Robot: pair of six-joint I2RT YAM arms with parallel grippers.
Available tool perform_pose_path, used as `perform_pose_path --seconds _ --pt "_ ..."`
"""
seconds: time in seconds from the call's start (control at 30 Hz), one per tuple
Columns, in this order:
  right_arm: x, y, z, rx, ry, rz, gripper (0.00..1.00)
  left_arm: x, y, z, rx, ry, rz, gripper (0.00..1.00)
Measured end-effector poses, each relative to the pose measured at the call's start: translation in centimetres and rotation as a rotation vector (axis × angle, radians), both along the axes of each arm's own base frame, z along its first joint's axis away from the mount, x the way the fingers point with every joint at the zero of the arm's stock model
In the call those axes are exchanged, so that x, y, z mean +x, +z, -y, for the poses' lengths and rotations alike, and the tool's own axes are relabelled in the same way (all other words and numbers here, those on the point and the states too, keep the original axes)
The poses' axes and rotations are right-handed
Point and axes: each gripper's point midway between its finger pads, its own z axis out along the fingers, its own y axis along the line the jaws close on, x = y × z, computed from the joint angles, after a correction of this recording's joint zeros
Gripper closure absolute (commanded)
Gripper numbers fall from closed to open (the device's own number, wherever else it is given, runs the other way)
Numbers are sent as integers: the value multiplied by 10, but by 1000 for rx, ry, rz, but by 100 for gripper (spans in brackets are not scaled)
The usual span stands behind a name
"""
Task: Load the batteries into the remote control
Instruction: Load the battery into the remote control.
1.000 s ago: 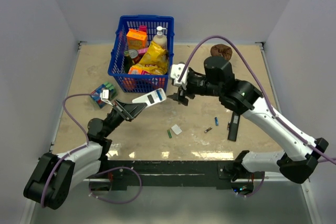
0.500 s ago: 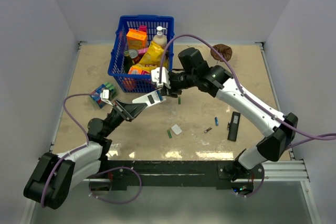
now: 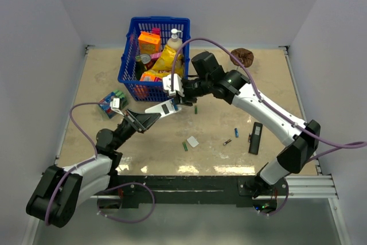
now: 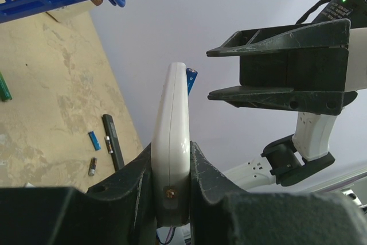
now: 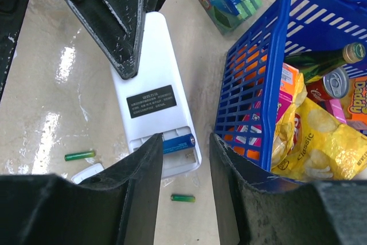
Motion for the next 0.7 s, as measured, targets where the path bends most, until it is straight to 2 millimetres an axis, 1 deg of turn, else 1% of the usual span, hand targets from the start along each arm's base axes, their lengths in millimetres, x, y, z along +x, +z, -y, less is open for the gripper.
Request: perform_pose_path --seconds 0.33,0.6,0.7 --pt "2 -13 -1 -26 0 -29 67 1 -7 2 11 -13 -22 100" --pt "1 -24 0 -54 3 -60 69 0 -7 2 13 -15 -23 100" --pt "0 -26 1 -60 3 -66 73 0 -8 3 14 -17 -25 100"
